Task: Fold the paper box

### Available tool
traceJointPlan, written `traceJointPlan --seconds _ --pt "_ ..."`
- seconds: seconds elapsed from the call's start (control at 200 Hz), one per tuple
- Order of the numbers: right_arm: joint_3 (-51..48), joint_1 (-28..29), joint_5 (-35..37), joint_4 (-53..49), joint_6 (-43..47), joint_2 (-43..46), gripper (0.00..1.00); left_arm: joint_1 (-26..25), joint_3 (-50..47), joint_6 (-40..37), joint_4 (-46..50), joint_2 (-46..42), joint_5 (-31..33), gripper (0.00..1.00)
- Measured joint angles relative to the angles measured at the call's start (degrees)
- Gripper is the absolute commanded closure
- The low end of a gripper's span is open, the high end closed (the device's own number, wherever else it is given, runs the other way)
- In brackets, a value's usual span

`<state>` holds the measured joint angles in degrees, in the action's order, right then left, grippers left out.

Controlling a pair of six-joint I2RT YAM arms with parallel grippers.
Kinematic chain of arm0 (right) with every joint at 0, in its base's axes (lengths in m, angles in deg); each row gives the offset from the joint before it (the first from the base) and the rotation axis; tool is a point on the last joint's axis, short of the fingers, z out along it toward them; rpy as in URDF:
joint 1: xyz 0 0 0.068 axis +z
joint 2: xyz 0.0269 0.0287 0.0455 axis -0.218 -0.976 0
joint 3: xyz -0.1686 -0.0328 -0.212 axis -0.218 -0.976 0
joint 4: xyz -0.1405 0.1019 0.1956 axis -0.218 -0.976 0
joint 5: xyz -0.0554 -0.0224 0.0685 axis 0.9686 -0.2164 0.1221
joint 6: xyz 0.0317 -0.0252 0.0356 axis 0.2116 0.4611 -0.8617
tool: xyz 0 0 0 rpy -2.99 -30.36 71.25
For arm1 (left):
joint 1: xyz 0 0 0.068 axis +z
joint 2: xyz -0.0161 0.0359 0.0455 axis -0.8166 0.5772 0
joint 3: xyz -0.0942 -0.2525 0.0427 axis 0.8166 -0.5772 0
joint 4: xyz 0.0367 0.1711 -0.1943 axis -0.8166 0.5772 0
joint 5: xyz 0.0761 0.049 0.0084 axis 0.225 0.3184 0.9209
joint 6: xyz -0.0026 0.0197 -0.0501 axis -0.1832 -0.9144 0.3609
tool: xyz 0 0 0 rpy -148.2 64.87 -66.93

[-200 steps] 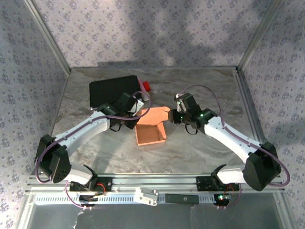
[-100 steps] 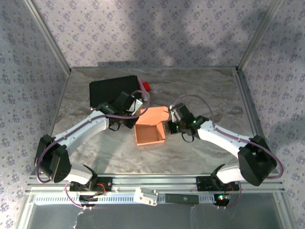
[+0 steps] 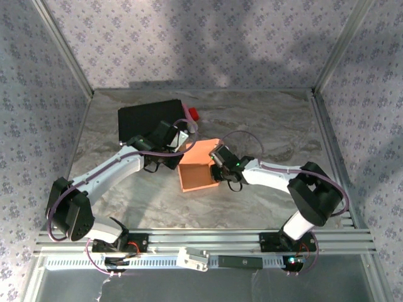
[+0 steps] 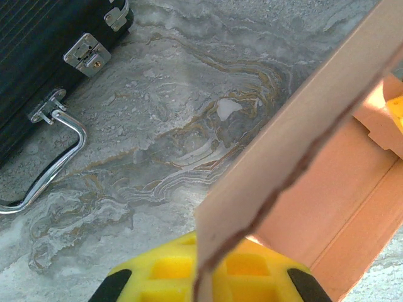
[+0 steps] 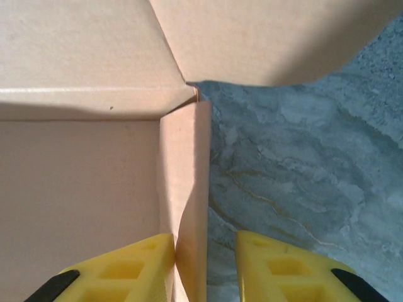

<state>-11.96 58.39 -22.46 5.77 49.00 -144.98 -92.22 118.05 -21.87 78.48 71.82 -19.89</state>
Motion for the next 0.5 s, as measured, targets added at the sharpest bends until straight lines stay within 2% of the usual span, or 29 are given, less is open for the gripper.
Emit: traceJointPlan --seconds 0.12,0.31,0.5 --pt "2.5 0.2 1.3 -0.1 0.0 -2.3 0.76 0.0 0.0 0.0 0.0 0.0 0.0 1.0" --pt "5.2 2.0 5.6 -2.1 0.0 -5.5 0.77 0.0 0.0 0.0 0.0 0.0 0.0 1.0" --pt "6.2 3.6 9.6 -4.1 0.2 -7.3 0.96 0.0 0.0 0.0 0.0 0.0 -0.1 1.0"
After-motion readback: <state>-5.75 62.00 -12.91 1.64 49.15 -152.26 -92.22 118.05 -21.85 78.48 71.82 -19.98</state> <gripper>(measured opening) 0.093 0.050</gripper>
